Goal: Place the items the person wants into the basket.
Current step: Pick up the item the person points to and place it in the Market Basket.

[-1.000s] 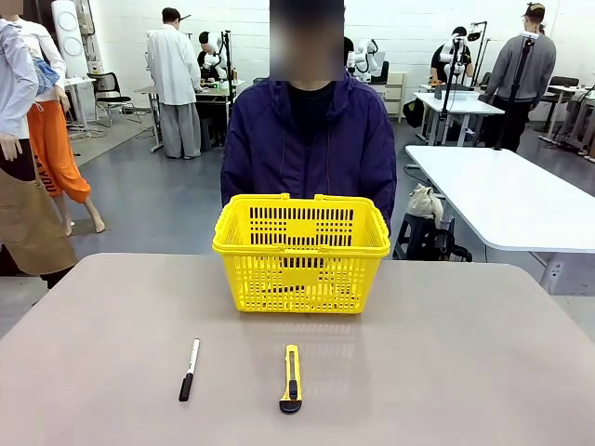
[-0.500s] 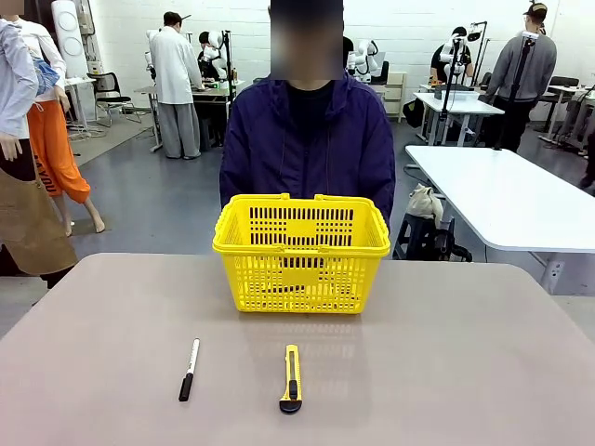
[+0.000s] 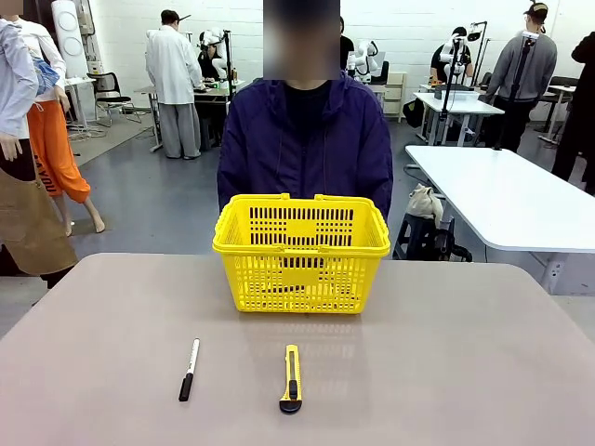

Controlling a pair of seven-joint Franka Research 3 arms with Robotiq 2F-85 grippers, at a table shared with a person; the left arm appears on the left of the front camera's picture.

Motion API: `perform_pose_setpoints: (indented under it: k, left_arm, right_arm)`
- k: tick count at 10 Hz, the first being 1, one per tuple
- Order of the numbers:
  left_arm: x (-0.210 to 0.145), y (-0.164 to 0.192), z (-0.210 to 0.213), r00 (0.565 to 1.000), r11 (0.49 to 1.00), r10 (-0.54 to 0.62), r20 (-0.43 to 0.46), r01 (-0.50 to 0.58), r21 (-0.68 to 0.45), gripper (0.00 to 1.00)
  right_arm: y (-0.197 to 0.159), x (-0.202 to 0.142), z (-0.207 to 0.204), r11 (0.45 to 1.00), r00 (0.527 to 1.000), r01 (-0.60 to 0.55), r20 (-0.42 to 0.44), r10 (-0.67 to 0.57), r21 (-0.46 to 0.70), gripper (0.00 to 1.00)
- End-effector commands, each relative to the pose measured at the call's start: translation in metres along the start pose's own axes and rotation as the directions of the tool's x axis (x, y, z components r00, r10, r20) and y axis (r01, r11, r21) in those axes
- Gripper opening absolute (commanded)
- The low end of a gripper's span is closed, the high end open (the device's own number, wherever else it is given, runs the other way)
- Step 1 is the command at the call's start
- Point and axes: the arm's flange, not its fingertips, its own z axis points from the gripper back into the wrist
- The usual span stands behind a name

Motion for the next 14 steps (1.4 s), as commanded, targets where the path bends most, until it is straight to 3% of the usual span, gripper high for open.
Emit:
perform_pose_setpoints:
  k: [1,2,3,14]
  left_arm:
    - [-0.001,0.0,0.002,1.0,1.0,-0.016,0.02,0.016,-0.009,1.0]
    - [-0.001,0.0,0.002,1.0,1.0,-0.016,0.02,0.016,-0.009,1.0]
    - [-0.001,0.0,0.002,1.0,1.0,-0.016,0.02,0.016,-0.009,1.0]
    - [-0.001,0.0,0.002,1.0,1.0,-0.016,0.02,0.016,-0.009,1.0]
  right_arm:
    - [0.02,0.015,-0.011,0.995,0.998,0.05,-0.04,-0.053,-0.086,1.0]
    - [0.021,0.02,-0.013,0.994,0.997,0.049,-0.05,-0.054,-0.1,1.0]
    - [0.005,0.004,0.001,0.999,0.999,0.021,-0.026,-0.022,-0.039,1.0]
    - [0.005,0.004,0.001,0.999,0.999,0.021,-0.026,-0.022,-0.039,1.0]
